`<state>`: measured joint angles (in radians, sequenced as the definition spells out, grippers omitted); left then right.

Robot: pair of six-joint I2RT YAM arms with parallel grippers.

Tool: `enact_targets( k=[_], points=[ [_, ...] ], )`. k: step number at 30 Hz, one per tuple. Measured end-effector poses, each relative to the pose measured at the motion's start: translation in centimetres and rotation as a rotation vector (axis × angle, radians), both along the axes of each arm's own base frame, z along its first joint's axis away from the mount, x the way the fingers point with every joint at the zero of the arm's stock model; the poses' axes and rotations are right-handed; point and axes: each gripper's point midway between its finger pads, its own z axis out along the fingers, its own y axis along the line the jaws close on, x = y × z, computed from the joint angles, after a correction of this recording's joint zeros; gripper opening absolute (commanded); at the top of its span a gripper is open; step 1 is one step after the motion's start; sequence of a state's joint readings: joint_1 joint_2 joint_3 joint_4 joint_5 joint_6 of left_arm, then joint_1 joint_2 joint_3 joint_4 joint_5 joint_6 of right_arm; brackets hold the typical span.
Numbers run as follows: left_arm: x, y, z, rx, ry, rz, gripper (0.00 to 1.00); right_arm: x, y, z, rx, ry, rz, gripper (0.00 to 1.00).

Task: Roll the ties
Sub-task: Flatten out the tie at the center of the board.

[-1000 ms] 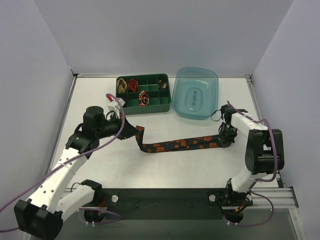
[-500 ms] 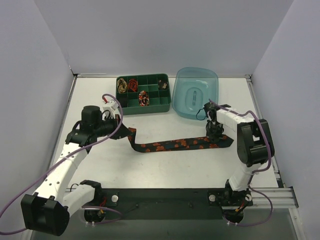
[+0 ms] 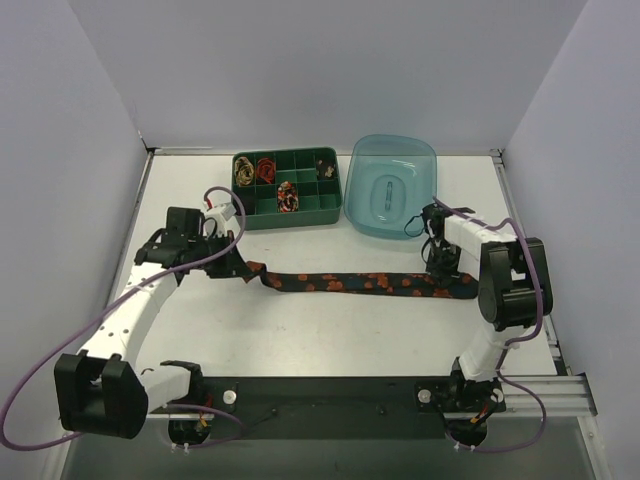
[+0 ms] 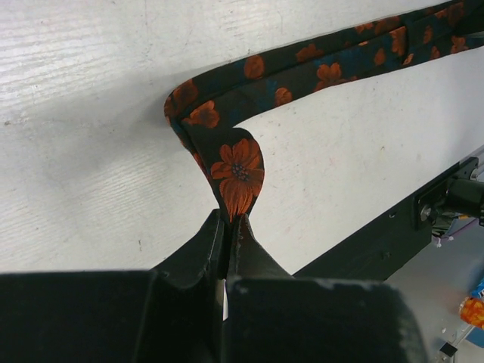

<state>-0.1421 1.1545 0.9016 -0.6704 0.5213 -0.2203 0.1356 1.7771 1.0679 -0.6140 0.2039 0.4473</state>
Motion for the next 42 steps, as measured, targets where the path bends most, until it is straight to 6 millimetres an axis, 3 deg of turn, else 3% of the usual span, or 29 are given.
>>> enact_targets(
  k=[12,18,21,24,27,31,33,36,38,40,42],
  points=[
    [0.7,1.6,-3.1,0.091,0.124,0.036,0.00,-0.5,-3.3,0.6,-0.106,0.015,-0.056,0.00],
    [2.3,2.5,-3.7,0.129,0.147,0.072,0.00,0.9,-2.4,1.8,-0.132,-0.020,0.007,0.00],
    [2.9,3.2,-4.2,0.156,0.176,0.094,0.00,2.2,-0.1,3.0,-0.129,-0.052,0.116,0.00],
    [3.2,4.0,-4.9,0.198,0.225,0.112,0.00,4.1,3.6,4.6,-0.071,-0.104,0.227,0.00],
    [3.3,4.6,-5.7,0.241,0.267,0.121,0.06,5.3,7.3,6.0,0.010,-0.147,0.324,0.01],
    [2.8,5.5,-6.5,0.296,0.320,0.134,0.49,6.5,12.5,7.9,0.094,-0.199,0.472,0.06],
    [3.0,6.1,-6.3,0.327,0.332,0.151,0.57,7.1,16.3,8.5,0.147,-0.220,0.571,0.08],
    [3.8,7.1,-5.7,0.381,0.313,0.178,0.63,7.1,22.1,8.0,0.246,-0.212,0.700,0.12],
    [4.7,8.0,-5.0,0.426,0.288,0.211,0.65,6.7,25.7,7.1,0.318,-0.192,0.768,0.23],
    [5.6,8.7,-4.3,0.464,0.267,0.243,0.66,6.4,28.3,6.2,0.382,-0.183,0.804,0.29],
    [6.4,9.5,-4.0,0.499,0.249,0.276,0.65,6.0,29.9,5.3,0.440,-0.173,0.821,0.29]
  ],
)
